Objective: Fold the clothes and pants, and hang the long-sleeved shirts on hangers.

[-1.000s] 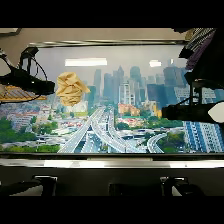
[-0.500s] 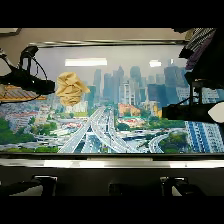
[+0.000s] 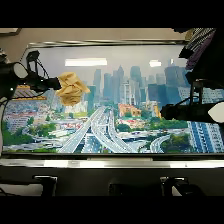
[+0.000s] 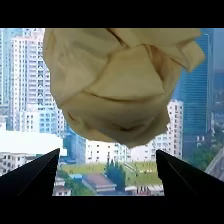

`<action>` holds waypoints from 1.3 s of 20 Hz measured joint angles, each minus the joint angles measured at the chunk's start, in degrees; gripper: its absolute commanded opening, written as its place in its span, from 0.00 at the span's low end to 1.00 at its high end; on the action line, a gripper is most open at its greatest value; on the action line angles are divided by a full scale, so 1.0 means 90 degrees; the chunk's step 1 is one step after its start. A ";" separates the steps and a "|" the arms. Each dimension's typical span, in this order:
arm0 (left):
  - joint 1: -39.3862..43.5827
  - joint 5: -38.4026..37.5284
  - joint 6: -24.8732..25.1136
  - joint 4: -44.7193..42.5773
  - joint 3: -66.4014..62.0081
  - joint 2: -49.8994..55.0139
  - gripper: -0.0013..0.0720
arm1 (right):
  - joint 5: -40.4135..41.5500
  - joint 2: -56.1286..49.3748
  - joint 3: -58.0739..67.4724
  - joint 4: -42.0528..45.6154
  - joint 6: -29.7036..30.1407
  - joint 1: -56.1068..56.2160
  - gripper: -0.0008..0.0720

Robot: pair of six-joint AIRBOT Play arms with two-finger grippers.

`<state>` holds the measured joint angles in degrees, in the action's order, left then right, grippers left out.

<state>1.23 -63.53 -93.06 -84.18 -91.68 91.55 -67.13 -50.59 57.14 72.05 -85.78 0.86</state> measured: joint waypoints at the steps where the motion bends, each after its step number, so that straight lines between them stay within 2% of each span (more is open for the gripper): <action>1: -0.0053 0.0287 -0.0036 -0.0024 0.0000 0.0267 1.00 | -0.0017 0.0000 0.0000 0.0000 -0.0029 0.0000 0.41; 3: -0.0112 0.0877 -0.0068 -0.0046 0.0000 0.0726 1.00 | -0.0051 0.0000 0.0000 -0.0002 -0.0112 0.0000 0.41; 4: -0.0119 0.1120 -0.0073 -0.0032 0.0000 0.0911 0.79 | -0.0092 0.0000 0.0000 -0.0002 -0.0168 0.0000 0.41; 5: -0.0119 0.1345 -0.0090 0.0034 0.0000 0.1076 0.26 | -0.0095 0.0000 0.0000 -0.0002 -0.0219 0.0000 0.41; 6: -0.0114 0.1474 -0.0083 0.0104 0.0000 0.1188 0.03 | -0.0100 0.0000 0.0000 -0.0002 -0.0308 0.0000 0.41; 10: -0.0080 0.1433 -0.0017 0.0498 -0.0007 0.1035 0.03 | -0.0194 0.0000 0.0000 -0.0005 -0.0653 0.0000 0.41; 15: 0.0500 0.0471 0.0015 0.1052 -0.0007 0.0175 0.03 | -0.0831 0.0007 0.0000 0.0100 -0.0848 0.0000 0.41; 20: 0.2161 -0.0143 -0.0046 0.1838 -0.0005 -0.0126 0.03 | -0.1768 0.0352 0.0000 0.0913 -0.0882 0.0000 0.41; 26: 0.4289 -0.0238 -0.0804 0.2234 0.0000 0.0612 0.03 | -0.2671 0.1290 0.0000 0.2353 -0.0979 0.0000 0.41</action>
<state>39.83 -65.67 -100.29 -64.07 -91.68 97.06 -91.18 -38.98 57.14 93.23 -94.59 0.86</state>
